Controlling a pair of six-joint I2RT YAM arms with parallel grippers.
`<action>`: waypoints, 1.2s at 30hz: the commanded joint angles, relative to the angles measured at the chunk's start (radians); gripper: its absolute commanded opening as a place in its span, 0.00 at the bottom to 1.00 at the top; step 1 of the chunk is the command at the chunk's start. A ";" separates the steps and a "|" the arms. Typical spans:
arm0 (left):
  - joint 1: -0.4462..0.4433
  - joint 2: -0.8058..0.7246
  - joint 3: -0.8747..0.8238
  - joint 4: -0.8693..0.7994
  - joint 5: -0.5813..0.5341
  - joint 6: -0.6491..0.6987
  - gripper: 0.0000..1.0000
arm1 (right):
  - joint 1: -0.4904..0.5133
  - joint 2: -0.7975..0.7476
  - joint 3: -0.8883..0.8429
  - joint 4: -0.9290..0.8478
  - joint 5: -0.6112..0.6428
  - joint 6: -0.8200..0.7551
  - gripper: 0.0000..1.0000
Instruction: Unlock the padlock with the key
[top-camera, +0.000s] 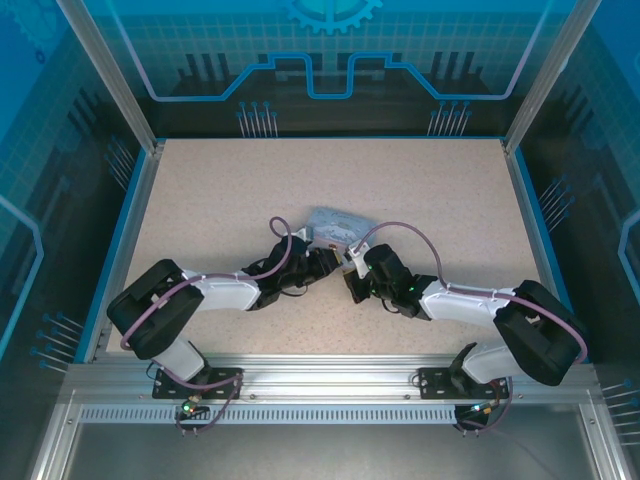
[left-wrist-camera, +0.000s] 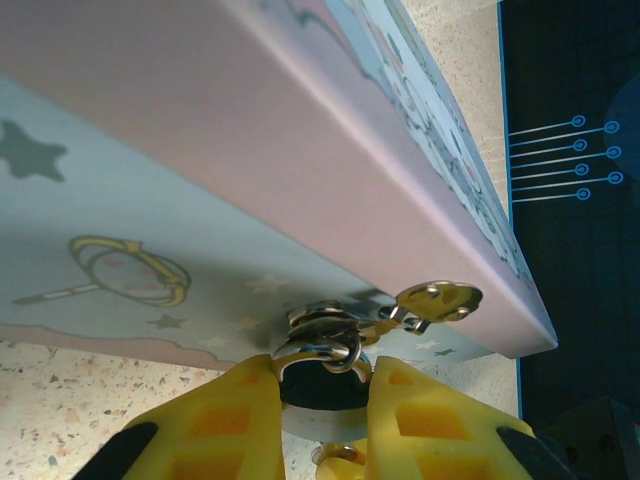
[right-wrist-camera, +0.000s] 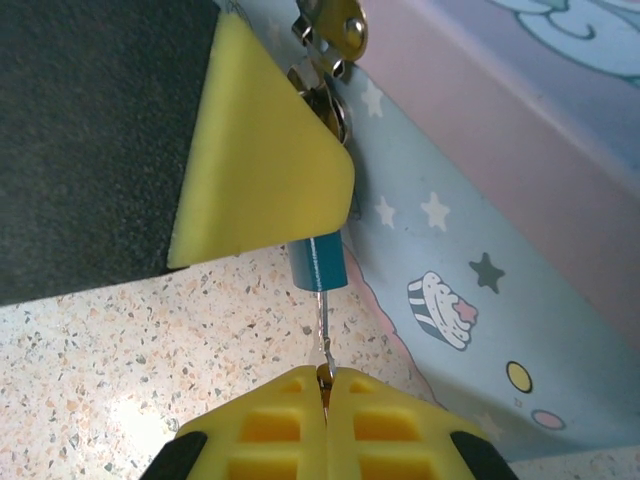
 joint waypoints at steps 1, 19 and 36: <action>-0.010 -0.033 0.023 0.014 0.025 -0.018 0.00 | 0.003 -0.001 0.001 0.114 0.004 -0.011 0.00; -0.015 -0.051 0.031 0.013 0.031 -0.036 0.00 | -0.067 -0.069 -0.069 0.283 -0.073 -0.001 0.00; -0.024 -0.057 0.041 -0.018 0.035 -0.044 0.00 | -0.092 -0.069 -0.062 0.320 -0.082 -0.026 0.00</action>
